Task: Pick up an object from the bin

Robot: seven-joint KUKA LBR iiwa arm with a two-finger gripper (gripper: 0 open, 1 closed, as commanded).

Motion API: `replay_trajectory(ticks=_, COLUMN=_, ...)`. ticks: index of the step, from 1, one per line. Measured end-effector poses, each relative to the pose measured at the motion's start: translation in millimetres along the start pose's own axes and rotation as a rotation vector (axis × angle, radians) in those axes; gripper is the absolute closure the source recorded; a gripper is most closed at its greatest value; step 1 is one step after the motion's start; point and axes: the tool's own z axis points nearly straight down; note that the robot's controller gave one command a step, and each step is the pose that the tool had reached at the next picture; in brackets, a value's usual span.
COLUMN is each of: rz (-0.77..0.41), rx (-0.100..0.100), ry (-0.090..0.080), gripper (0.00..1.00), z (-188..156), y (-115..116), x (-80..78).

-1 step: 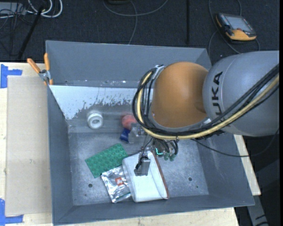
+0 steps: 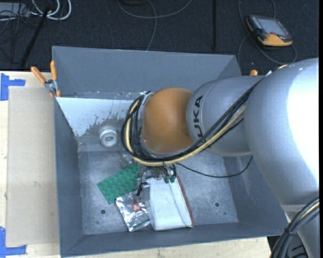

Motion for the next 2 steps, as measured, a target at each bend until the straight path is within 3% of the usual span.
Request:
replay_trajectory(ticks=1, rz=0.006, rx=0.001, ry=-0.006, gripper=1.00, z=-4.0, y=-1.6, x=-1.8)
replay_trajectory(ticks=2, rz=0.029, rx=0.002, ry=-0.015, gripper=1.00, z=-154.4, y=-11.5, x=-38.7)
